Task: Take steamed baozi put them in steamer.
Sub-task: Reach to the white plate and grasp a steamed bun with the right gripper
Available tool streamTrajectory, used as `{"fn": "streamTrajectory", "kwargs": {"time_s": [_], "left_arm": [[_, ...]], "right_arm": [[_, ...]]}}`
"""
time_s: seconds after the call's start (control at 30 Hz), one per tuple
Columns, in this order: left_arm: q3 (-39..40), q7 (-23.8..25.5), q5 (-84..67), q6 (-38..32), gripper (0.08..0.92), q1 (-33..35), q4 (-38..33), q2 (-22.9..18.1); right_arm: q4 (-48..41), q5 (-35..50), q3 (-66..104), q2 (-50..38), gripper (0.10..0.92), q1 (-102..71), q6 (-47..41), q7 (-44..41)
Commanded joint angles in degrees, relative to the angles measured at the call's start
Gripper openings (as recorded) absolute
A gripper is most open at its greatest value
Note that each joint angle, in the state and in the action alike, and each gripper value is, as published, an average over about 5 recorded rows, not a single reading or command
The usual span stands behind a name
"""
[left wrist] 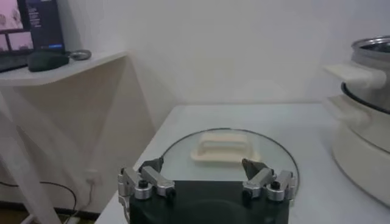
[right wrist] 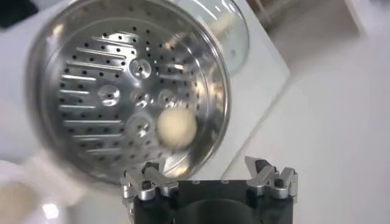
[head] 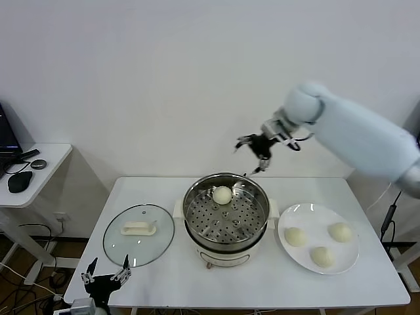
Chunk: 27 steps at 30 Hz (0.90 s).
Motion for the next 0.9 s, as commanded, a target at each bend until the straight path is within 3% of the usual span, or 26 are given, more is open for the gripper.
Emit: {"fn": "streamTrajectory", "kwargs": {"time_s": [0.03, 0.3, 0.9], "left_arm": [[-0.2, 0.1, -0.9, 0.2, 0.823, -0.7, 0.2, 1.6], [-0.7, 0.2, -1.2, 0.4, 0.823, -0.4, 0.1, 1.8], [-1.2, 0.2, -1.2, 0.8, 0.823, -0.3, 1.0, 1.3]], "right_arm": [[7.4, 6.0, -3.5, -17.8, 0.823, 0.6, -23.5, -2.6], [12.3, -2.5, 5.4, -22.1, 0.823, -19.8, -28.6, 0.8], [2.6, -17.5, 14.2, -8.8, 0.823, -34.8, -22.6, 0.2]]}}
